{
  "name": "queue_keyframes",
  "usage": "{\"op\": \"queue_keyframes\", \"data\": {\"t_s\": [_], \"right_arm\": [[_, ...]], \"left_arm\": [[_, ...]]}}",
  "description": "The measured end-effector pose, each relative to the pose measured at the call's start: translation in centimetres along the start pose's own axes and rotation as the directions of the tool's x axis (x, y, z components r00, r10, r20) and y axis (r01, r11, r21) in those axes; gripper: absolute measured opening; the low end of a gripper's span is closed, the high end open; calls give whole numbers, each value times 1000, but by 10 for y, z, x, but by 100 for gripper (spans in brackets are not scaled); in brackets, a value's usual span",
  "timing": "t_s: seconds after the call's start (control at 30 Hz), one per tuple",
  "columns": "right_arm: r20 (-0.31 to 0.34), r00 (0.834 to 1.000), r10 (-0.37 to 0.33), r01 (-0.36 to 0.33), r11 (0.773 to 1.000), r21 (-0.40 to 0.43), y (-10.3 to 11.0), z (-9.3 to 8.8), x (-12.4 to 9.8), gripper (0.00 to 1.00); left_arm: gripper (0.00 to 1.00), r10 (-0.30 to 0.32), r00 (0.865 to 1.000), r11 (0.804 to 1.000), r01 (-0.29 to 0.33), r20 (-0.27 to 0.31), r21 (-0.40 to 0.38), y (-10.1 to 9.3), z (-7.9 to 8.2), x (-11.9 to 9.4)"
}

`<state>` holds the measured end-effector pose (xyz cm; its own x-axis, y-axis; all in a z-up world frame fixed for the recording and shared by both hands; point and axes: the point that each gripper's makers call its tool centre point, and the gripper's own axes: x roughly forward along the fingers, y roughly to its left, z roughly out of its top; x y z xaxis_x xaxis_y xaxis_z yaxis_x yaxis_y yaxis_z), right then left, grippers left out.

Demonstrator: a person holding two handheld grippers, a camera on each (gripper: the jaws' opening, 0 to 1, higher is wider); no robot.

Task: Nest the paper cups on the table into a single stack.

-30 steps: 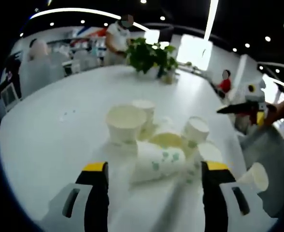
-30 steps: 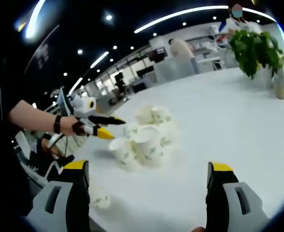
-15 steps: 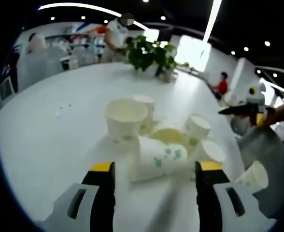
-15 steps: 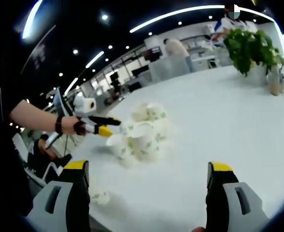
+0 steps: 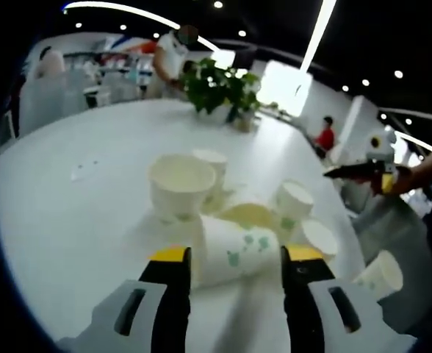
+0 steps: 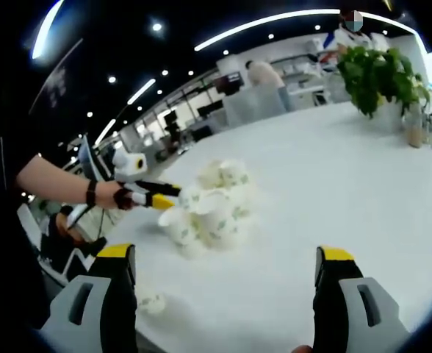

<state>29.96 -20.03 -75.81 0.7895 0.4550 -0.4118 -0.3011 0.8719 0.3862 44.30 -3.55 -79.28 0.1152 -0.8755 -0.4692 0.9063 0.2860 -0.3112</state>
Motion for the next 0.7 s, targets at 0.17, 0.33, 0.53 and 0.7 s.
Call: {"op": "queue_keyframes", "data": {"t_s": [0.17,0.33,0.53,0.7], "right_arm": [[-4,1000,-5,5,1000,-2,-2,1,-2,100],[-1,1000,-9,9,1000,-1,-5,3,-5,100],[9,1000,-18,19,1000,-10,-6,8,-9,100],[6,1000,-19,19,1000,-8,-4,7,-9,100]], "left_arm": [[40,3,1000,1000,-2,28,-26,3,5,0],[35,-19,999,999,20,25,-50,0,2,1],[27,-34,999,997,35,25,-63,-3,-2,-1],[22,-41,999,995,44,36,-92,-3,-3,-4]]}}
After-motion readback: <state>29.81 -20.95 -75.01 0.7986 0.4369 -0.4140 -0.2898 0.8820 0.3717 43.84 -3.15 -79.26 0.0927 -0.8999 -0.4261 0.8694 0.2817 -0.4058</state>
